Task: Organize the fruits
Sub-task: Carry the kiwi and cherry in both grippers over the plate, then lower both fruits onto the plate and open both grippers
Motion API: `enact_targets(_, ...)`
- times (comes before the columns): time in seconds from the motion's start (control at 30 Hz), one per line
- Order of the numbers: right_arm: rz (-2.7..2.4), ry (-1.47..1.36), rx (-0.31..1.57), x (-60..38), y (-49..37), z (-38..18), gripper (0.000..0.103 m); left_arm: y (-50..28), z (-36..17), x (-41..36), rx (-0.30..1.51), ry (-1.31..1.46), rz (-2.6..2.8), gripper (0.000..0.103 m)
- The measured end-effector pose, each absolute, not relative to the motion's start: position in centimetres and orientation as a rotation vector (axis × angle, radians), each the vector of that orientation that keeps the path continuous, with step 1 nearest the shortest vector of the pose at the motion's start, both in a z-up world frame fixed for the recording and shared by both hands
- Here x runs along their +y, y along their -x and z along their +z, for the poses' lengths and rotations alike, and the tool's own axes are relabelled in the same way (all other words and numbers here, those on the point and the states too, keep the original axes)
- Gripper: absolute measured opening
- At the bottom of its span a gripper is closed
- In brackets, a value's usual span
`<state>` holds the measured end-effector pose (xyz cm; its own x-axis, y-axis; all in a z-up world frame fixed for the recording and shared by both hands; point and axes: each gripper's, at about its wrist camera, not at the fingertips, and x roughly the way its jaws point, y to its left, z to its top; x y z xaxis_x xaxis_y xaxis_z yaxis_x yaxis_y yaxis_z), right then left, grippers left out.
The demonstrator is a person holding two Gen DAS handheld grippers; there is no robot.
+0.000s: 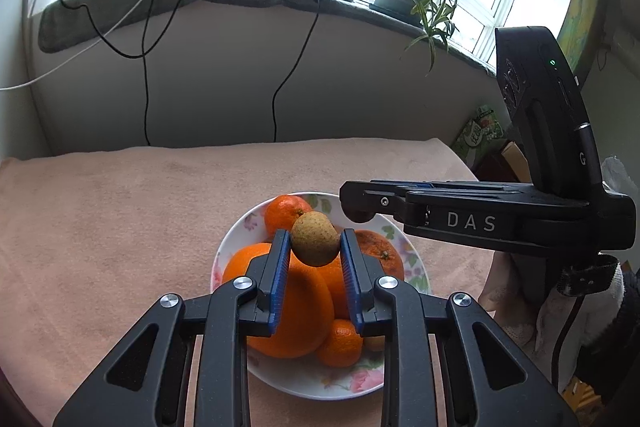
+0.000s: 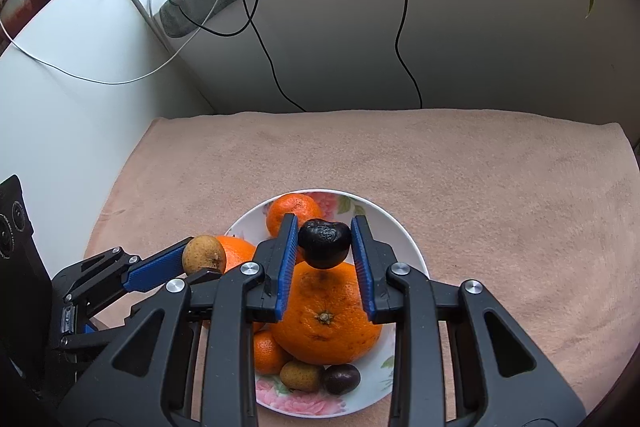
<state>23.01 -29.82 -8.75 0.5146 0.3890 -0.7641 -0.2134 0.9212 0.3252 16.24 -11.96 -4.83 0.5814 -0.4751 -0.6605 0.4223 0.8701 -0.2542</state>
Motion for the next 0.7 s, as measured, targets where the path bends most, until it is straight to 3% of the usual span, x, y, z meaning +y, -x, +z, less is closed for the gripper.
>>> enact_targets(0.07, 0.366, -0.201, 0.969, -29.9, -23.1, -8.9, 0.028, -16.2, -4.8, -12.2, 0.789, 0.066, -0.529, 0.024)
enact_targets(0.13, 0.367, -0.208, 0.973, -29.9, -23.2, -8.9, 0.029, -16.1, -4.6, -12.3, 0.785, 0.060, -0.529, 0.037)
enact_targets(0.47, 0.383, -0.223, 0.951, -30.2, -21.9, -8.2, 0.030, -15.5, -4.0, -11.7, 0.770, 0.068, -0.524, 0.038)
enact_targets(0.6, 0.387, -0.220, 0.917, -30.1, -20.6, -7.4, 0.046, -14.8, -3.8, -11.1, 0.767, 0.074, -0.520, 0.038)
enact_targets(0.7, 0.391, -0.212, 0.888, -30.0, -19.4, -6.8, 0.046, -14.2, -3.5, -10.5, 0.760, 0.076, -0.511, 0.042)
